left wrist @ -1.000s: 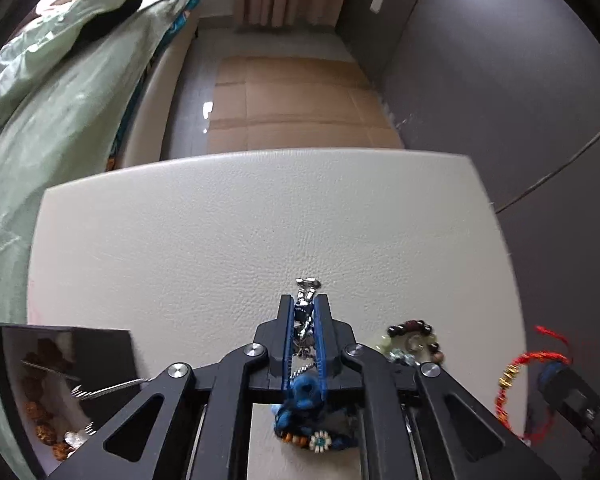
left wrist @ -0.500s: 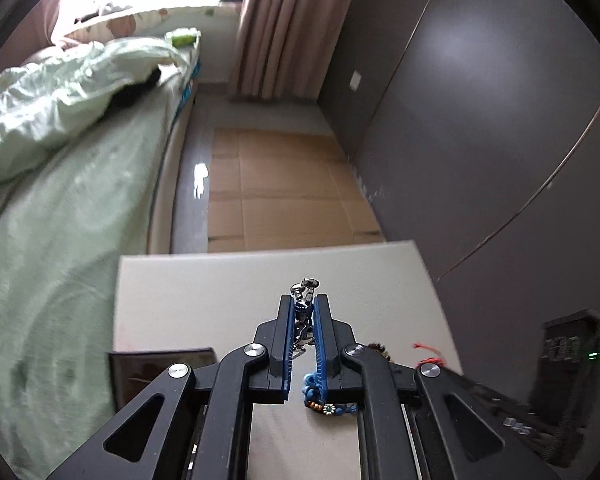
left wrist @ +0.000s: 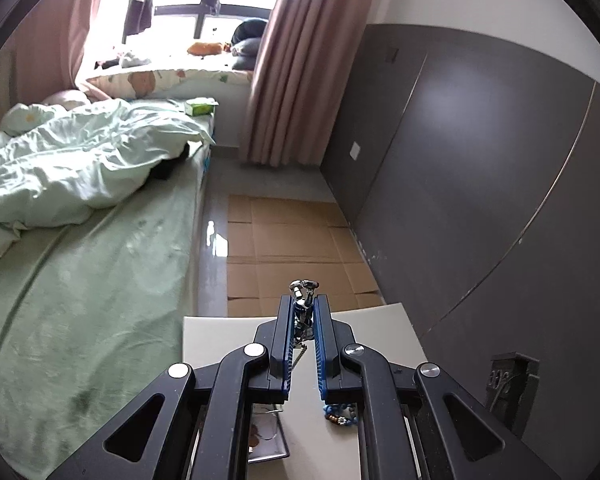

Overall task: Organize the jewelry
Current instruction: 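Lift the silver pendant chain with the left tool while the right tool carries the red bracelet to the box, then open both tools over the black box, dropping the pendant chain and red bracelet, then move both open tools back to the blue flower and bead bracelets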

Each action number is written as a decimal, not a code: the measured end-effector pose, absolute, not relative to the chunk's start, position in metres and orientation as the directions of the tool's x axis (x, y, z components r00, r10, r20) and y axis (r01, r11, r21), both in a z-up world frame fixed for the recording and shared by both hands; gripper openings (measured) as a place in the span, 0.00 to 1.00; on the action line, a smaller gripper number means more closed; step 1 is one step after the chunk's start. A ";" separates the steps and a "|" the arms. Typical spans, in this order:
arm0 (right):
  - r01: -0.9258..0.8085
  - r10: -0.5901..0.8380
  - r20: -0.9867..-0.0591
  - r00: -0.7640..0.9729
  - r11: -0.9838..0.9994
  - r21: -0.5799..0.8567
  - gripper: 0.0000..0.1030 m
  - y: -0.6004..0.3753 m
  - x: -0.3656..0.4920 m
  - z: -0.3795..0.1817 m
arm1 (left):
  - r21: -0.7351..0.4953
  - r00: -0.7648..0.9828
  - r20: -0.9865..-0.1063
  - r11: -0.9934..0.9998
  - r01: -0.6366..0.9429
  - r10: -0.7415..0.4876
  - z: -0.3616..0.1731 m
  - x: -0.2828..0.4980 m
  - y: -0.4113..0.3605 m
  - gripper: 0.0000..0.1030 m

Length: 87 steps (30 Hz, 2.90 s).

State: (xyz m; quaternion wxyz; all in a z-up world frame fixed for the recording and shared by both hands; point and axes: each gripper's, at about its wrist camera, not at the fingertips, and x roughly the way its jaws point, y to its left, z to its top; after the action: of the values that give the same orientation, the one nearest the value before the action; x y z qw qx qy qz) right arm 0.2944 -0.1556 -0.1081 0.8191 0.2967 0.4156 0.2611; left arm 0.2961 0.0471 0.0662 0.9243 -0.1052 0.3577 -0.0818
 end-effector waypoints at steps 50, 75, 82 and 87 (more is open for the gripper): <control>-0.308 0.733 -0.558 0.389 0.674 0.671 0.79 -0.056 0.297 -0.113 | -0.488 0.699 -0.651 0.868 -0.087 -0.296 -0.080 0.267 0.135 0.69; -0.217 0.500 -0.624 0.600 0.853 0.475 0.79 -0.184 0.256 -0.077 | -0.343 0.644 -0.688 0.932 0.119 -0.336 -0.064 0.267 0.030 0.69; -0.180 0.476 -0.644 0.599 0.864 0.470 1.00 -0.210 0.254 -0.083 | -0.299 0.594 -0.718 0.931 0.208 -0.363 -0.060 0.269 -0.004 0.69; -0.126 0.479 -0.656 0.583 0.851 0.509 1.00 -0.238 0.256 -0.093 | -0.264 0.524 -0.771 0.930 0.255 -0.363 -0.069 0.277 -0.030 0.69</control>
State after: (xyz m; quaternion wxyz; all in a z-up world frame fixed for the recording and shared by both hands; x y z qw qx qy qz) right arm 0.2556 -0.2377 -0.0933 0.8648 0.2091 0.4217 0.1750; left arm 0.2765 -0.0296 -0.0695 0.8708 -0.0591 0.4546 -0.1774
